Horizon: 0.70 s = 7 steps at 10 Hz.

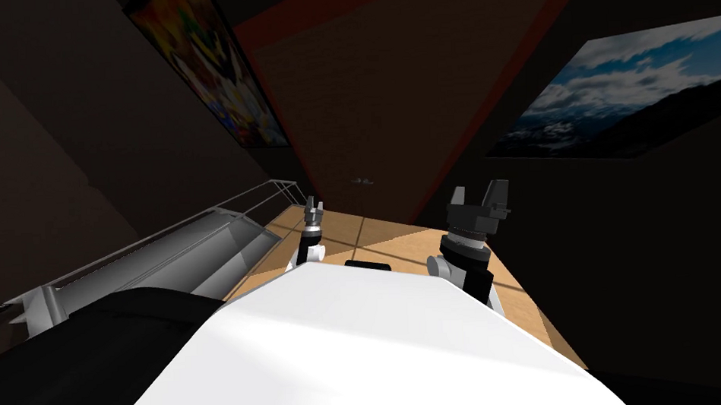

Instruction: Pull the door open

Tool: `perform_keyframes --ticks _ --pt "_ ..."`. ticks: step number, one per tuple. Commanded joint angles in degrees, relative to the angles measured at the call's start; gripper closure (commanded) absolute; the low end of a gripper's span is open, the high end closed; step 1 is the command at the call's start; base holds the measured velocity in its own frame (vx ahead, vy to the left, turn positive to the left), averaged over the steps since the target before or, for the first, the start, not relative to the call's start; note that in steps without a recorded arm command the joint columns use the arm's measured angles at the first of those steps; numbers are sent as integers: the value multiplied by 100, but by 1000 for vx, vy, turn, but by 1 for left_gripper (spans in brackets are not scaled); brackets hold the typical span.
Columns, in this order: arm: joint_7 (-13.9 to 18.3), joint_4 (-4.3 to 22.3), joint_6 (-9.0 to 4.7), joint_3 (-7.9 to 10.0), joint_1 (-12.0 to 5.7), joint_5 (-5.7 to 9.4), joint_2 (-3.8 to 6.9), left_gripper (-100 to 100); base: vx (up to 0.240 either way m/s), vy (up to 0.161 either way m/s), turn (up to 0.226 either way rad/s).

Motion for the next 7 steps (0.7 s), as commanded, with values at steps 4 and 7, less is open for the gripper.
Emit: perform_keyframes --ticks 4,7 --pt "86 663 -131 30 -192 23 113 -100 101 -8 -70" --pt "151 1105 -226 58 -311 44 194 -100 97 2 -78"
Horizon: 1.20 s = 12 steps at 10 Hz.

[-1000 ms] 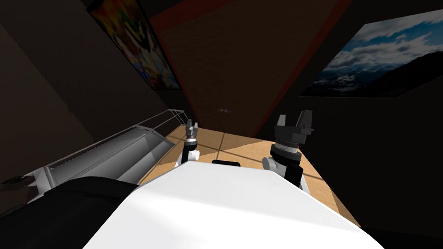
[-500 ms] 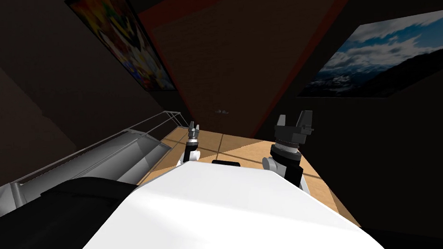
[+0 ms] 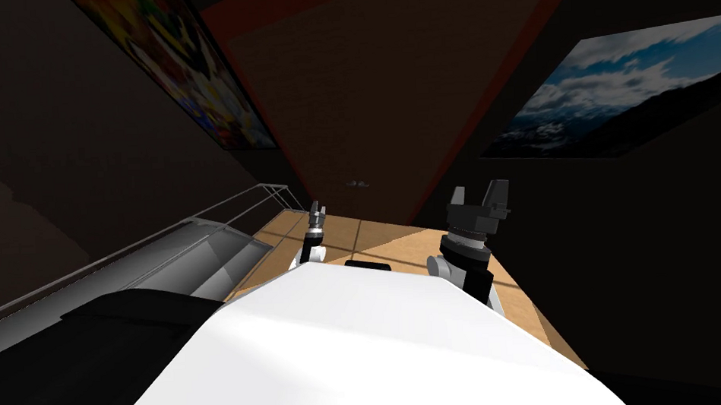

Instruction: Pull the door open

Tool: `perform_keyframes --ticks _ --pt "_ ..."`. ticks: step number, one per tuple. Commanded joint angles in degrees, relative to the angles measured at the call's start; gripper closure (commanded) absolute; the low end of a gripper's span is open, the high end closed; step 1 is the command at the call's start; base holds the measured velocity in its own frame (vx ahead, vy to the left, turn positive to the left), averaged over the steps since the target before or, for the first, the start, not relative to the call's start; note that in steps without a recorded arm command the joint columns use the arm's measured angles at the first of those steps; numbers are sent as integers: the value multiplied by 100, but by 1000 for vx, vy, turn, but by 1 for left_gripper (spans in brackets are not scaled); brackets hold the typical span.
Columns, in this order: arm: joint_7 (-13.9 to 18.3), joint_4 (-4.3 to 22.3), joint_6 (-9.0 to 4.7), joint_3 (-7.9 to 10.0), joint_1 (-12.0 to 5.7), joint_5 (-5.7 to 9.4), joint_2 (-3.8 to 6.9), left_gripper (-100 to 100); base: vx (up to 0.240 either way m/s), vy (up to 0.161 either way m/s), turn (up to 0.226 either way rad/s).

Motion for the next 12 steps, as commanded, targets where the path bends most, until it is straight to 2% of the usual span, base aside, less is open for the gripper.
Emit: perform_keyframes --ticks 1,12 --pt "39 233 -46 14 -62 11 41 -100 91 -1 -76" --pt "285 1879 -404 119 -514 90 310 -100 101 7 -79"
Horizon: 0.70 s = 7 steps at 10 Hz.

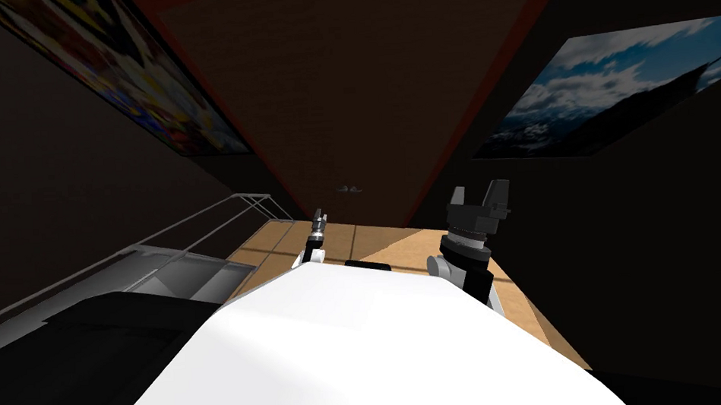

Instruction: Pull the door open

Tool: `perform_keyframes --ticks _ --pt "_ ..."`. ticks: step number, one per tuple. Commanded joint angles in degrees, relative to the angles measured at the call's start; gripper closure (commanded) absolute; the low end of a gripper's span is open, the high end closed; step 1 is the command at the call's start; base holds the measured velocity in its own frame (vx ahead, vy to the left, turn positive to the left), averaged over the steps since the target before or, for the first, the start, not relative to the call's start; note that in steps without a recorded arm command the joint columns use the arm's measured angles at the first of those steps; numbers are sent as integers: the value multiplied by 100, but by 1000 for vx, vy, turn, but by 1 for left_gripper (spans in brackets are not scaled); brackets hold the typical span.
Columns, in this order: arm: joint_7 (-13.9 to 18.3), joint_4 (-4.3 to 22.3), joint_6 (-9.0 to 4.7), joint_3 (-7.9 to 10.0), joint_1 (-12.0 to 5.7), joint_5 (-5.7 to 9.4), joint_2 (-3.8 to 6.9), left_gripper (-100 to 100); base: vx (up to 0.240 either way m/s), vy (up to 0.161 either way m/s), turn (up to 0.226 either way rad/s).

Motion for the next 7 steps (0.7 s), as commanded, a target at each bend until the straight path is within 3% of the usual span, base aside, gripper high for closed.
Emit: perform_keyframes --ticks 1,7 --pt "35 265 -67 14 -69 11 34 -100 105 -7 -72" --pt "162 1126 -253 68 -303 52 158 -100 99 15 -74"
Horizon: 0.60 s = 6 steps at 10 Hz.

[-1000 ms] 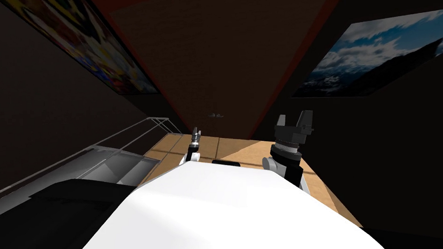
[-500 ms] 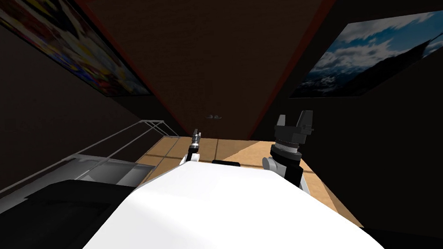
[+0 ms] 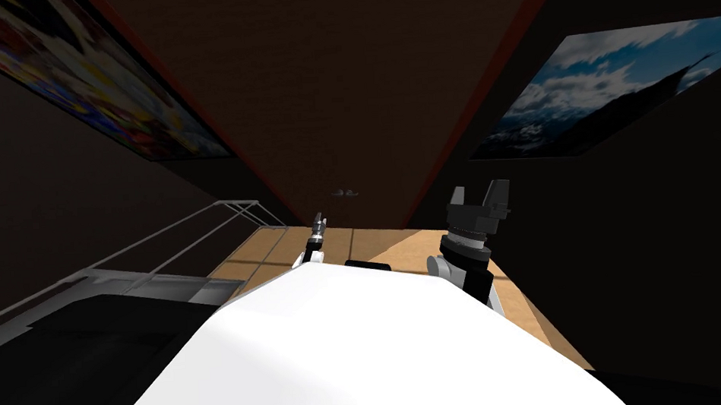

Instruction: Pull the door open

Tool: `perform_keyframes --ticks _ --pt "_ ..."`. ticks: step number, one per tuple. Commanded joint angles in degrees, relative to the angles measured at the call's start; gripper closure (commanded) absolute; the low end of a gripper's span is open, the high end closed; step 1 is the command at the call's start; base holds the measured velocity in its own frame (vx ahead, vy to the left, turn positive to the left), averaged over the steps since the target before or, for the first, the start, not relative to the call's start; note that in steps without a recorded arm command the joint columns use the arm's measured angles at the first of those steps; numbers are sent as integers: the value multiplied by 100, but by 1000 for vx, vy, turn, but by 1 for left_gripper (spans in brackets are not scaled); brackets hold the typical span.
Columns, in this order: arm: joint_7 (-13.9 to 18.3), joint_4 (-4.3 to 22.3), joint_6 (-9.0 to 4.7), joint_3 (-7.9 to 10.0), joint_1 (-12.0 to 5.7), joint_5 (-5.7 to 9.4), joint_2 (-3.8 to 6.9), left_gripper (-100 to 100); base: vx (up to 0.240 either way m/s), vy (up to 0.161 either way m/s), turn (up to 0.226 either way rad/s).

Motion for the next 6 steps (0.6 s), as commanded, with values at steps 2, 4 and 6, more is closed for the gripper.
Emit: perform_keyframes --ticks 2,4,6 --pt "42 330 -77 14 -67 11 32 -100 101 20 -75" --pt "81 591 -133 31 -138 24 67 -100 103 19 -64" --pt "118 841 -187 46 -207 36 100 -100 92 18 -69"
